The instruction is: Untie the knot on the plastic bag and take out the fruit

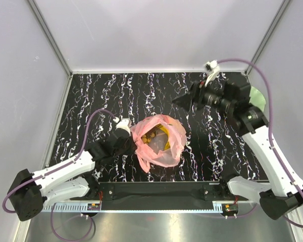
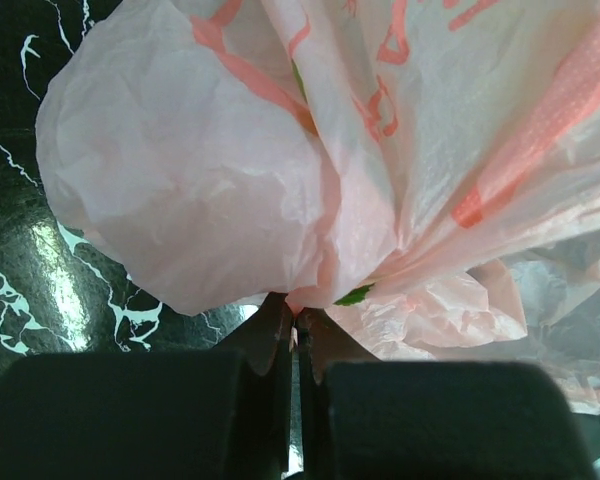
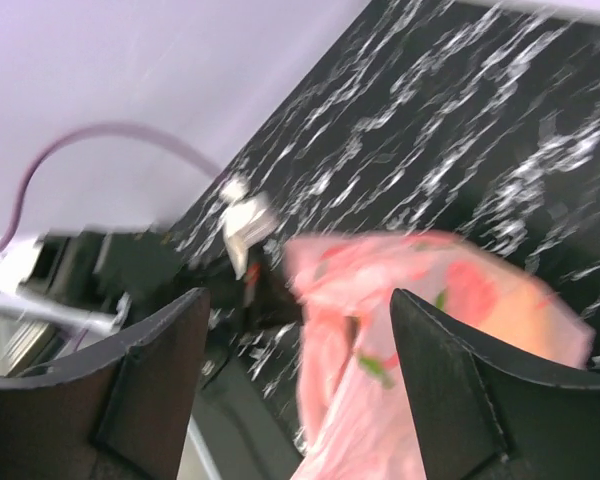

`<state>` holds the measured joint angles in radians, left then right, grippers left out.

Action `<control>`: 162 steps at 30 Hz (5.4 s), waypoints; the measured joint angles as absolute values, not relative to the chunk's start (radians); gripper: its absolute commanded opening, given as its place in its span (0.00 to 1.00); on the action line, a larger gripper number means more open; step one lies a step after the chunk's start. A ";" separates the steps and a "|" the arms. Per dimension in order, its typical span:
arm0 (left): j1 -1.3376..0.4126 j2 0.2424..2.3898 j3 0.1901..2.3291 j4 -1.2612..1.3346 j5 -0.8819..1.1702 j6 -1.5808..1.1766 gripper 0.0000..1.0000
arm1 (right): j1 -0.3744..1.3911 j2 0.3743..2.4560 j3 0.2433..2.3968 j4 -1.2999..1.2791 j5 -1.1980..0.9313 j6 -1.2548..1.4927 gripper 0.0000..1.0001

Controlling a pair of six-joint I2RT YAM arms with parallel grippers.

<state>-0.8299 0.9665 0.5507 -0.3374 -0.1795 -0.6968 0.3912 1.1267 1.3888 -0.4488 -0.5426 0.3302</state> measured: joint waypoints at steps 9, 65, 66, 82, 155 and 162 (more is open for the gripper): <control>-0.829 1.087 0.498 -0.237 -0.179 -0.702 0.00 | 0.737 1.125 1.255 -0.434 -0.500 0.386 0.74; -1.004 1.392 0.561 0.252 -0.069 -0.965 0.00 | 0.909 1.308 0.704 -0.085 0.569 0.825 0.63; -1.004 1.392 0.562 0.247 -0.069 -0.963 0.00 | 0.909 1.335 0.704 -0.052 0.558 0.821 0.63; -1.004 1.379 0.582 0.192 -0.084 -0.939 0.00 | 0.840 1.691 0.719 0.325 0.584 0.789 0.62; -0.748 1.176 0.559 0.044 0.056 -0.828 0.00 | 0.758 1.029 1.328 -0.249 0.525 0.029 0.00; -0.749 1.076 0.498 0.027 0.057 -0.828 0.00 | 0.281 1.236 1.448 -0.340 0.490 0.191 0.00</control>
<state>-0.7486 1.0763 0.4984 0.0273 0.0570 -0.8276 0.2813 1.2362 1.4475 -0.3401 0.4896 0.1909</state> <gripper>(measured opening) 0.023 0.248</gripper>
